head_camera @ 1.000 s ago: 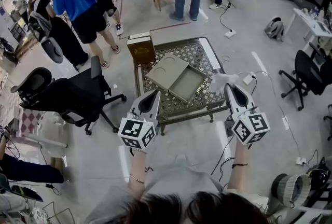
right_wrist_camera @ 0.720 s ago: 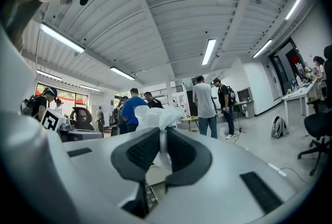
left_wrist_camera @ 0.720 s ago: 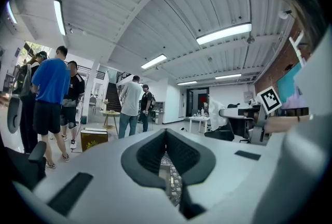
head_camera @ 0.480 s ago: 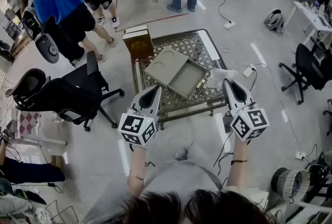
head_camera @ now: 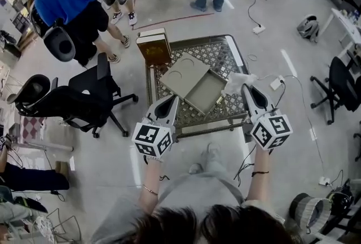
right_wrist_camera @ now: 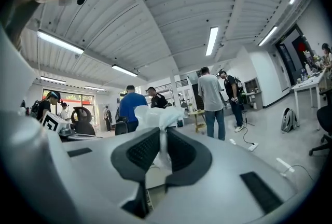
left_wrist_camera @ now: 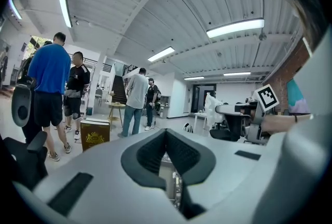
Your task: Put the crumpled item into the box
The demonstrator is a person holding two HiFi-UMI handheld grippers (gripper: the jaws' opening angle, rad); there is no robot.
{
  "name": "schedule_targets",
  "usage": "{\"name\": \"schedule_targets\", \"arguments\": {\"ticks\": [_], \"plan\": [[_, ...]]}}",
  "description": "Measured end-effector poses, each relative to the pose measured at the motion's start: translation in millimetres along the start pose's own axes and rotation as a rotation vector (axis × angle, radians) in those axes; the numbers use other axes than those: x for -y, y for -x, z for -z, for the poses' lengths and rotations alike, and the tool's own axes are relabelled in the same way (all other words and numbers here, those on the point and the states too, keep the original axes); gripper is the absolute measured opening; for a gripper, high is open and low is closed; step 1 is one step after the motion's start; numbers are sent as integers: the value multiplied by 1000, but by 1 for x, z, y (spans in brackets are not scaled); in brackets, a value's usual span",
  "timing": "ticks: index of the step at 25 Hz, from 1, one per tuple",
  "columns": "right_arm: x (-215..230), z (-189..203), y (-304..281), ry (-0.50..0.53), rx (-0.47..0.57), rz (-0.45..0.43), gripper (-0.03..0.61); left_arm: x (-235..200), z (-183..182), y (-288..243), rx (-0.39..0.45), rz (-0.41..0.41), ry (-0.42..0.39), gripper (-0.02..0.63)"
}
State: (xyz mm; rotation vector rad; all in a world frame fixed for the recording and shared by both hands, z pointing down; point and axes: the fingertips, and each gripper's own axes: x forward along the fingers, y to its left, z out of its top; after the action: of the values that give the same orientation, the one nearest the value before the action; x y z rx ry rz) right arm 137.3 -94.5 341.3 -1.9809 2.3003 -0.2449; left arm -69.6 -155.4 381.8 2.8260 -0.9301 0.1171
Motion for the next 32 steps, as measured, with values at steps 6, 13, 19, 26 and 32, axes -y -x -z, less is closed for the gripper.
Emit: {"name": "schedule_targets", "arguments": {"ticks": [6,13,19,26,32], "plan": [[26,-5,-44,1,-24,-78,56,-11,-3,-35,3,-54,29,17],[54,-4,-82,-12,-62,-172,57,-13,1,-67,-8,-132,59,17],[65,11,-105,-11,-122,-261,57,-19,11,-78,-6,-209,96,17],[61,38,-125,-25,-209,-340,55,-20,29,-81,-26,-259,148,17],[52,70,-143,-32,-304,-381,55,-29,46,-85,-70,-264,190,17]]}}
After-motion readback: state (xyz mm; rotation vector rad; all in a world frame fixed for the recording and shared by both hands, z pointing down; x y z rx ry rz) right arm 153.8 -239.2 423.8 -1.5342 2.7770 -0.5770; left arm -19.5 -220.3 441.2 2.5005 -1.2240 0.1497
